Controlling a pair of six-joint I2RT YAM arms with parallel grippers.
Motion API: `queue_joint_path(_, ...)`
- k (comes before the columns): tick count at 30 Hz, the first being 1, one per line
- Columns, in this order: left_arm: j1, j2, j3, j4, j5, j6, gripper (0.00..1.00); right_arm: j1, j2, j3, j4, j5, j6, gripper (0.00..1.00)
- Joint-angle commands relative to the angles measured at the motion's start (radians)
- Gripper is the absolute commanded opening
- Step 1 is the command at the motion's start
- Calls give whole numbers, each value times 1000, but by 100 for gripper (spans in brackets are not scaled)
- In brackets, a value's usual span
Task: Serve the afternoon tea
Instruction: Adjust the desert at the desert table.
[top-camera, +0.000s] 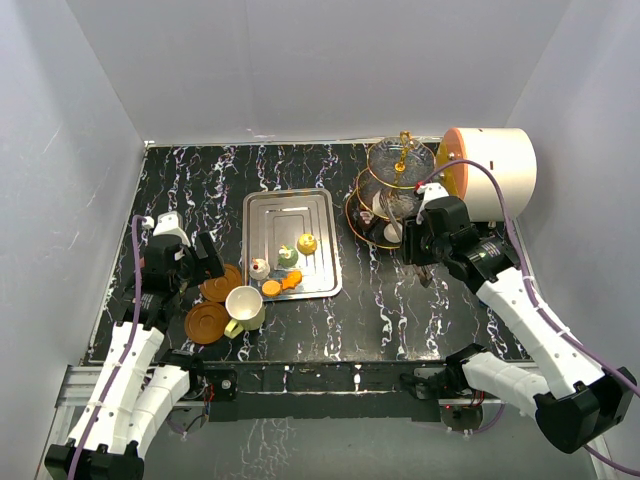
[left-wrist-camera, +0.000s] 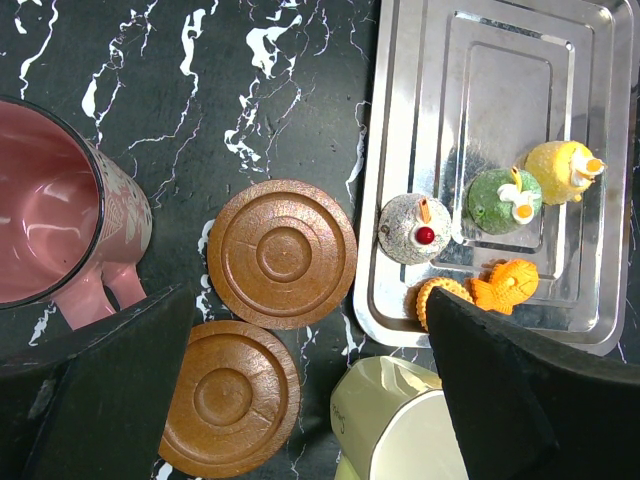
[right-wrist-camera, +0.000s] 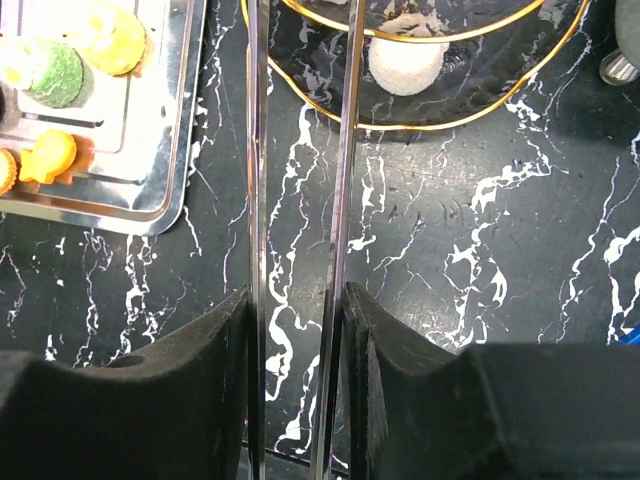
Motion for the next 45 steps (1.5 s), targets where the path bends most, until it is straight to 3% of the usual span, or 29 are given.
queue_joint_path(1,-2,2,7,8,5,11,99,6,0,74,12,-34,10,35)
queue_joint_path(15,-2,5,7,7,4,9,99,5,99,120,-11,11,9,40)
queue_joint_path(24,-2,7,7,7,3,9,99,5,151,186,-27,-18,-14,21)
queue_joint_path(30,-2,7,8,7,5,9,99,9,177,239,-75,-23,-47,20)
queue_joint_path(40,-1,8,7,8,6,10,99,167,275,376,-199,278,-43,19)
queue_joint_path(45,-2,8,7,8,5,9,99,292,368,457,-311,521,-4,19)
